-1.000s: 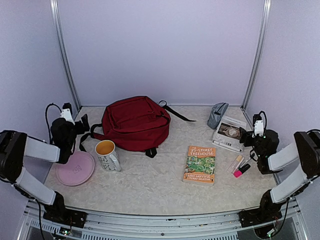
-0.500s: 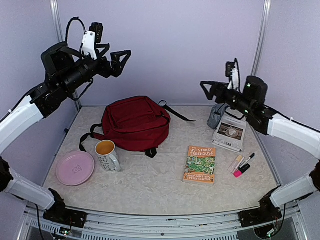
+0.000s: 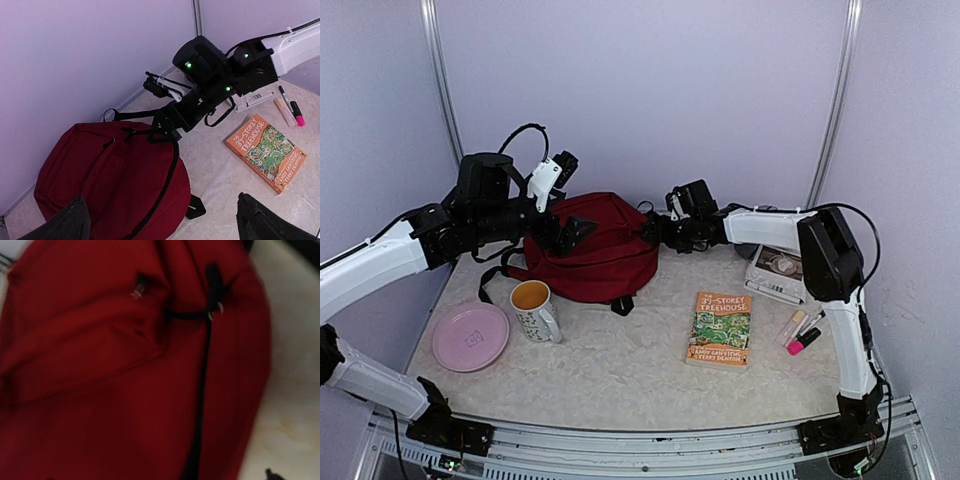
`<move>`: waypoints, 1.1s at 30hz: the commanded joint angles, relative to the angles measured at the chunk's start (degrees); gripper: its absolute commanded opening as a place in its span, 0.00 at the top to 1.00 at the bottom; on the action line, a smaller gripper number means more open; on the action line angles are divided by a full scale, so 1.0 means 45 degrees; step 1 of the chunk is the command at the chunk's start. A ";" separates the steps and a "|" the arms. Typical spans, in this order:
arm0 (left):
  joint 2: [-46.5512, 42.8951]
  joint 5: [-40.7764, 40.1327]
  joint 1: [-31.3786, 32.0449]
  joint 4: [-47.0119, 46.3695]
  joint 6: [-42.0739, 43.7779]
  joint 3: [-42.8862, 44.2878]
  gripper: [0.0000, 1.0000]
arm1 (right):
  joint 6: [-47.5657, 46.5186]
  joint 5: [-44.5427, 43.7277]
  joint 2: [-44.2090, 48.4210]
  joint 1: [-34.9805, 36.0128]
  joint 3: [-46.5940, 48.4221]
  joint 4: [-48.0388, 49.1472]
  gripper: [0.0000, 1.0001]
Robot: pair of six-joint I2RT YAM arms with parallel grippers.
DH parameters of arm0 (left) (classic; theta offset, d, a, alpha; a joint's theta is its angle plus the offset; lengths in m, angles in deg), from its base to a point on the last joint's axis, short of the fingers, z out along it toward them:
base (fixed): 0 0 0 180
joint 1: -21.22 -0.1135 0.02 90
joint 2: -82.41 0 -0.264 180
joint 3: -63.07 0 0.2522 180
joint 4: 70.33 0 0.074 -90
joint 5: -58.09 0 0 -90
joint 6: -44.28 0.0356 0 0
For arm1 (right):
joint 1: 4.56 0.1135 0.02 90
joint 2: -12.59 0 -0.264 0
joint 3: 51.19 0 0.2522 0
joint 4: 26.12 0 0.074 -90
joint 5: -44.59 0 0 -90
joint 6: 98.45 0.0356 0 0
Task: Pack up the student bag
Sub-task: Pick up the student bag from the center of the board.
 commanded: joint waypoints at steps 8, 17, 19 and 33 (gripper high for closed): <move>-0.1595 0.0919 -0.0216 -0.1381 0.0393 -0.1060 0.01 | 0.1702 0.2270 -0.1518 0.0166 0.1081 0.0403 0.69; -0.1948 0.1272 -0.0284 -0.1627 0.0448 -0.1279 0.01 | -0.0077 0.0269 0.1285 -0.0162 0.3062 -0.0492 1.00; -0.2119 0.1689 -0.0314 -0.1809 0.0618 -0.1451 0.01 | -0.1216 -0.0101 0.1944 -0.0150 0.3969 -0.0983 1.00; -0.2833 0.5297 0.0072 -0.0987 0.1248 -0.0498 0.01 | -1.0176 0.4146 0.8125 -0.0180 0.4037 -0.5200 1.00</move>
